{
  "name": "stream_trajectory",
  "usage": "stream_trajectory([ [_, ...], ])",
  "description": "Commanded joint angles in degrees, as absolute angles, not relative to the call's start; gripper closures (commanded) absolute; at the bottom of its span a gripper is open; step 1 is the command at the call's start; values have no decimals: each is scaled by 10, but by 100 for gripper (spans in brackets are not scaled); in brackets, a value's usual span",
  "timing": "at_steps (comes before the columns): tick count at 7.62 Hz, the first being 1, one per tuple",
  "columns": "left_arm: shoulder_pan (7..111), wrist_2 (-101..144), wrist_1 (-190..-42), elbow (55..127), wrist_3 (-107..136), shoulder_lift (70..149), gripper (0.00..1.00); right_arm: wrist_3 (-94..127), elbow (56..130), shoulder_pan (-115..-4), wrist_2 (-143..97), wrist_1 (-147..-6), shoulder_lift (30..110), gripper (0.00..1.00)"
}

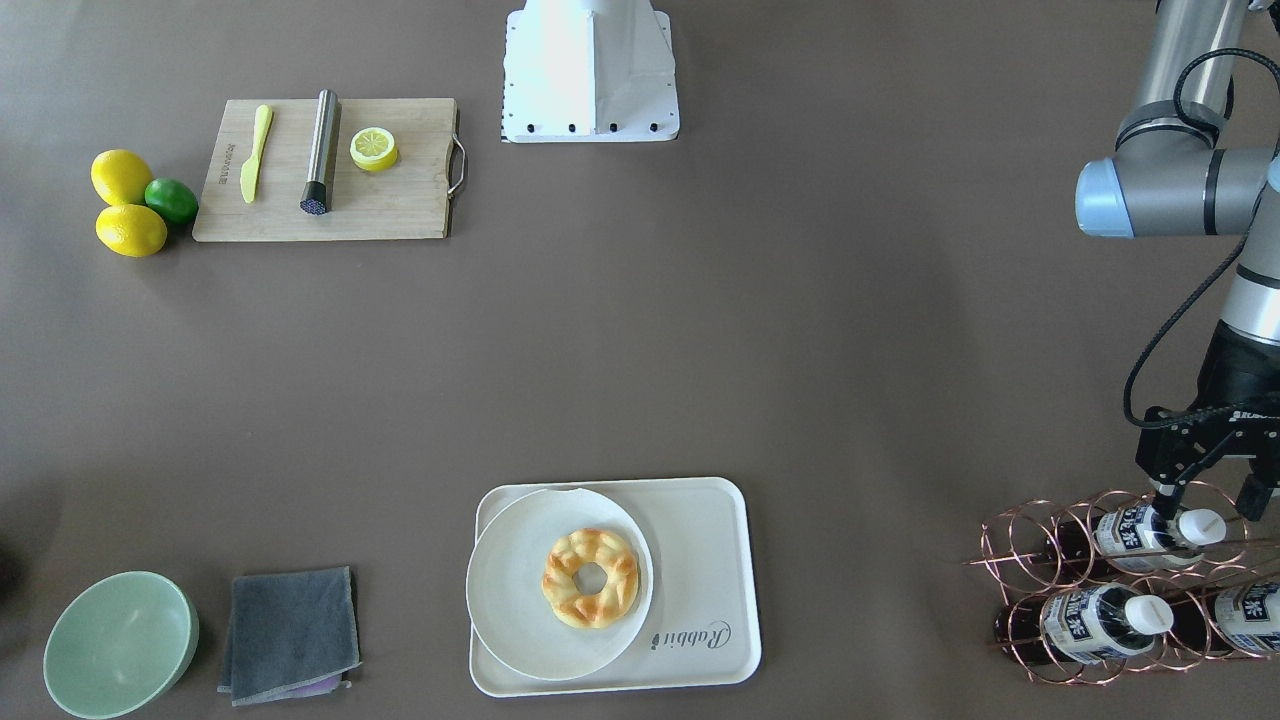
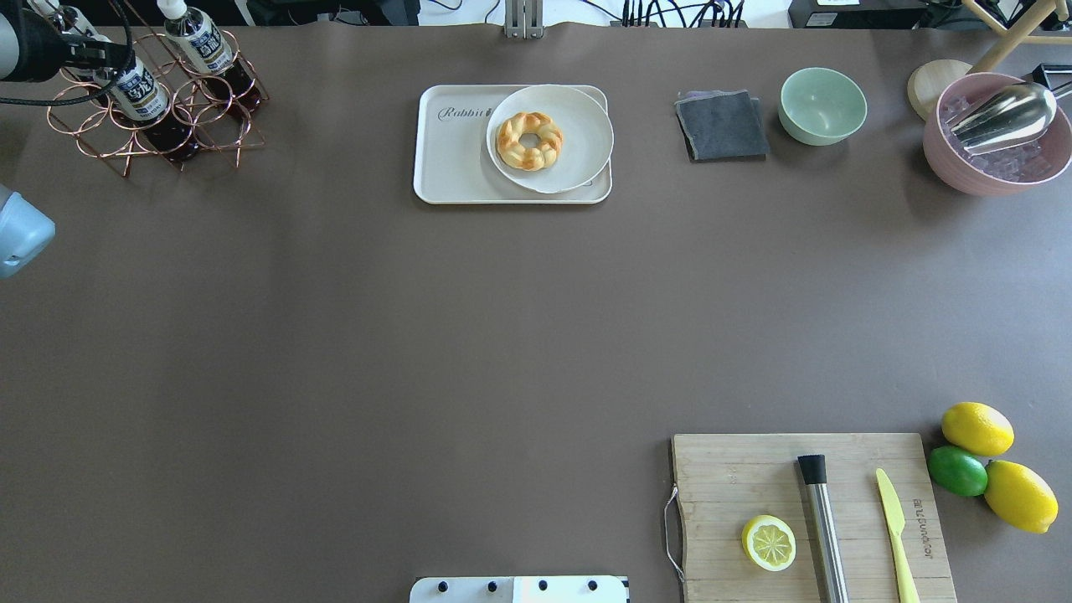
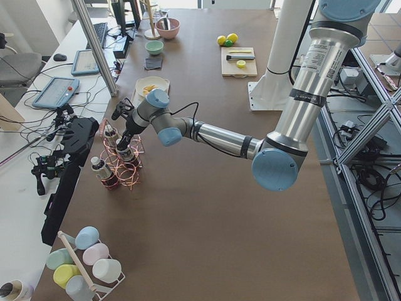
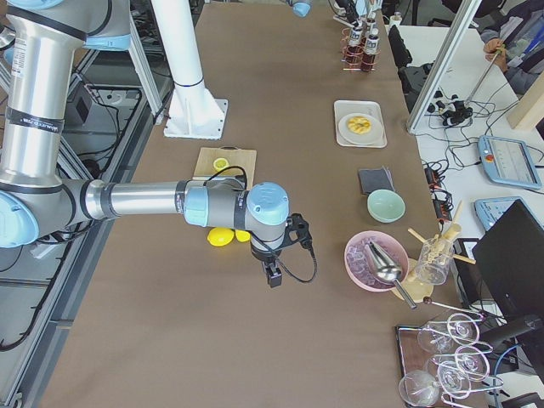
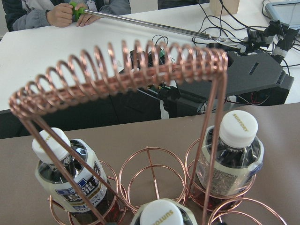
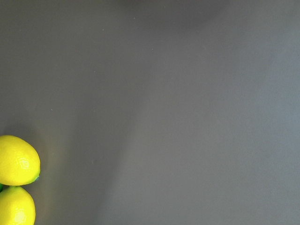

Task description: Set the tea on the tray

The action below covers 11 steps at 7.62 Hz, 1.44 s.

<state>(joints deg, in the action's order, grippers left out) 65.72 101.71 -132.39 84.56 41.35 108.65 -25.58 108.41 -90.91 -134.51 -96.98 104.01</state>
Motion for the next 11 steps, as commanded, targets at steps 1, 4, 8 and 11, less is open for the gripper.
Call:
stream_trajectory([
  [1, 658, 1014, -1325, 820, 410, 1110, 26, -256, 1084, -910, -1346, -970, 1045, 0],
  [4, 658, 1015, -1326, 811, 408, 1114, 29, -256, 1088, -910, -1349, -970, 1055, 0],
  [8, 655, 1018, -1339, 811, 406, 1104, 34, -255, 1093, -910, -1351, -970, 1061, 0],
  [11, 656, 1017, -1339, 813, 417, 1104, 79, -250, 1096, -910, -1357, -969, 1061, 0],
])
